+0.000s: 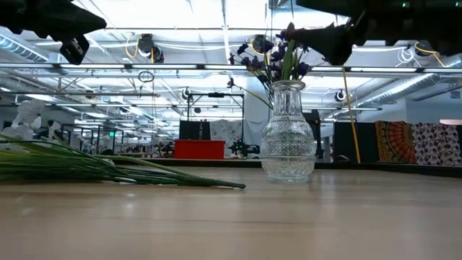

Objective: Sort flowers into vase by color
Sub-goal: Put the right white tulip into the transparent flower vase

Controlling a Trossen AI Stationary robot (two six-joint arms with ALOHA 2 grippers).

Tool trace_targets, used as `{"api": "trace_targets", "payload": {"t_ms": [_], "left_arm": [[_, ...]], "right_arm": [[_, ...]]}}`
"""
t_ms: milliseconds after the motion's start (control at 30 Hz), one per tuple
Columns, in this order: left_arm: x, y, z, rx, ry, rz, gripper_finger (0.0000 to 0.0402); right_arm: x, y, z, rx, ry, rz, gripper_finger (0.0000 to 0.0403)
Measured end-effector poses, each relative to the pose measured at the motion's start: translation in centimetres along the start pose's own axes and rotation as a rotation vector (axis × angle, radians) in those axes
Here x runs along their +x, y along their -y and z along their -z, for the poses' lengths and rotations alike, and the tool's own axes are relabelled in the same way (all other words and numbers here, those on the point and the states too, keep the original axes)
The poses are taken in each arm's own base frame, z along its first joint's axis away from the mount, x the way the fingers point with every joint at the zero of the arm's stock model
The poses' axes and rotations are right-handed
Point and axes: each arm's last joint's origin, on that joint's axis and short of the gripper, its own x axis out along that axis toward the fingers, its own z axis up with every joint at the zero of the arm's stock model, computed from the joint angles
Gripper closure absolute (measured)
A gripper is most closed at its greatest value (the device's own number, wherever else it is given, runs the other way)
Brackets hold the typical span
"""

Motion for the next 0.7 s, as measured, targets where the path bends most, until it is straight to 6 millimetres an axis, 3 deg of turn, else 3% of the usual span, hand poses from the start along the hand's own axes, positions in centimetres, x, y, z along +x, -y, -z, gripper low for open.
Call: {"api": "trace_targets", "payload": {"t_ms": [367,700], "left_arm": [[0.0,-0.2,0.6,0.030,-0.063,-0.016,0.0399],[-0.1,-0.5,1.4,0.051,-0.137,-0.038,0.0399]], "right_arm": [[-1.6,0.6,-3.9,0.370,0.161,-0.030,0.0018],[-1.7,0.9,-4.4,0.484,0.218,0.015,0.0018]]}}
